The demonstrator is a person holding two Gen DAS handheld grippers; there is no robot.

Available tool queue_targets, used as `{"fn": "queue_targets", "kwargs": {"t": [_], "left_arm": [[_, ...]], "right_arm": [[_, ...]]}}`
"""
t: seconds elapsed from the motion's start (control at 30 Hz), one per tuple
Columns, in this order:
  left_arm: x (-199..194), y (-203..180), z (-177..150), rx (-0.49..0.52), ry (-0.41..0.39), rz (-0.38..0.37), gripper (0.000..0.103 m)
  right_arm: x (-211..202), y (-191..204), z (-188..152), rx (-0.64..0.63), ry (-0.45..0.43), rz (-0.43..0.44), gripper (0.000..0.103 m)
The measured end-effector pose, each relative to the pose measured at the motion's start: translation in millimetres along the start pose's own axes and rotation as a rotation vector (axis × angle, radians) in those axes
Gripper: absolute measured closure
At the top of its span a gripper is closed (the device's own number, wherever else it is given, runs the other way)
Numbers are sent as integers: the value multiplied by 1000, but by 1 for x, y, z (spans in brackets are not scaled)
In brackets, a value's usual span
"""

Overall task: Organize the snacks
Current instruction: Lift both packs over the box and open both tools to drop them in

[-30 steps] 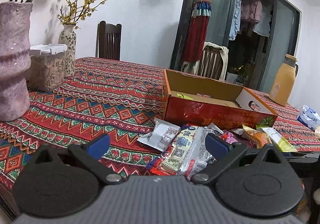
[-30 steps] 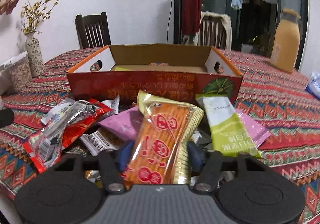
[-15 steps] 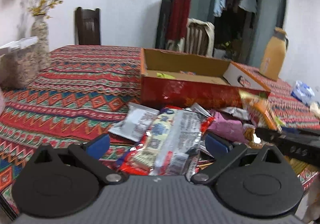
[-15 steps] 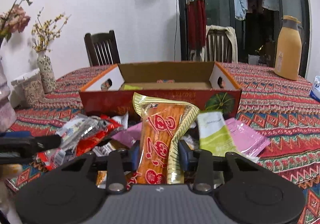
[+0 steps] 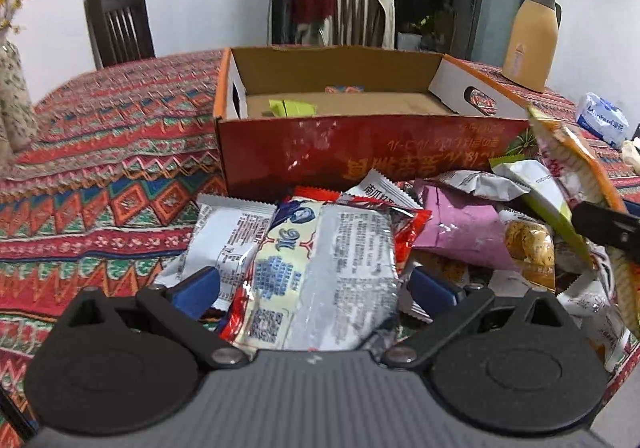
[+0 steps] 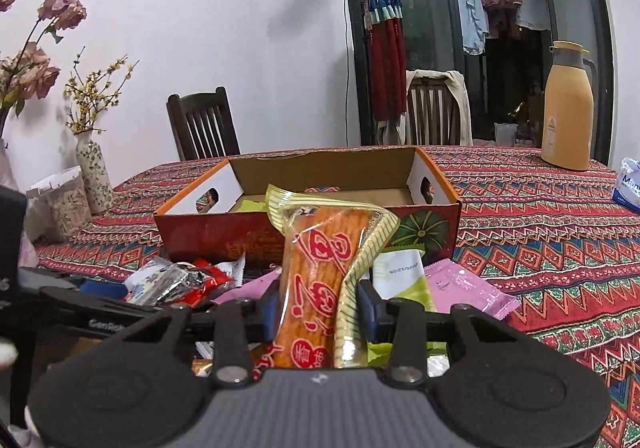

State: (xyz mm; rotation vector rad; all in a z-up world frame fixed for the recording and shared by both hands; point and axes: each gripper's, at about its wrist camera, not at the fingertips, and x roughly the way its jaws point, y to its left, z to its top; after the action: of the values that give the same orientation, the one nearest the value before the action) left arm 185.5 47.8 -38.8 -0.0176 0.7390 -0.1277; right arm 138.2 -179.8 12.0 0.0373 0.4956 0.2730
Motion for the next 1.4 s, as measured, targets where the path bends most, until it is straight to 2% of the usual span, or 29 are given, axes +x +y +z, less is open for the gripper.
{"fn": "queue_targets", "kwargs": {"t": [0.13,0.2,0.27,0.43,0.67,1.0,1.4], "left_arm": [[4,4,-4,-12,4,-37,0],[2,4,-6,-17,-5,-45,7],[-2,4,-8,-8,-10,-61,23],[-11,1,-13,9,-26,-51,31],[-17,-3,-15,22,-51,-27,35],[-39,-13,-11,41,-133,-22,38],[-59,-17,14,31,-239,-3,38]], "right_arm": [[-3,0,0,9,-18,-5,65],[-3,0,-1,10,-18,-6,65],[-4,0,-2,9,-19,-5,65],[-7,0,-2,8,-28,-10,65],[-8,-1,-4,8,-27,-8,65],[-8,-2,-3,3,-28,-6,65],[-3,-3,17,-55,-64,-17,65]]}}
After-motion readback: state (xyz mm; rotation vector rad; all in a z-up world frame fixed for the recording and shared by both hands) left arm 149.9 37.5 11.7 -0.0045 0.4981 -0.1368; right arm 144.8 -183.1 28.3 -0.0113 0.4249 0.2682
